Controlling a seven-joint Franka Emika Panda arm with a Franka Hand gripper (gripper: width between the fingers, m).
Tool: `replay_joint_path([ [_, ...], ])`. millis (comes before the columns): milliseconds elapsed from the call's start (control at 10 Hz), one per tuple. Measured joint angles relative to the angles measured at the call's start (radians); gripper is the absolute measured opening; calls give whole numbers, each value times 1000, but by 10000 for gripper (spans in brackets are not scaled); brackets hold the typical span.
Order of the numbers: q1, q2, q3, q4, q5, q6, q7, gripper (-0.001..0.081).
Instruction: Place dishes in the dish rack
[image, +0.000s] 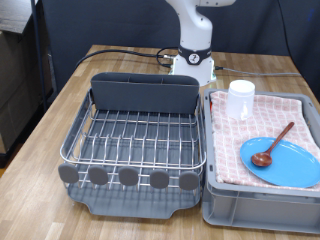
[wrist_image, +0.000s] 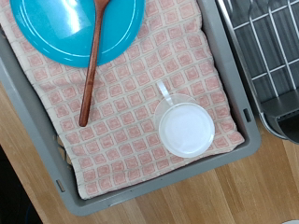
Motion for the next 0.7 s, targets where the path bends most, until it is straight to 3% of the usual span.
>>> replay_joint_path([
  [300, 3, 58, 56, 27, -30, 39, 58, 803],
  [700, 4, 118, 122, 14, -79, 139, 150, 803],
])
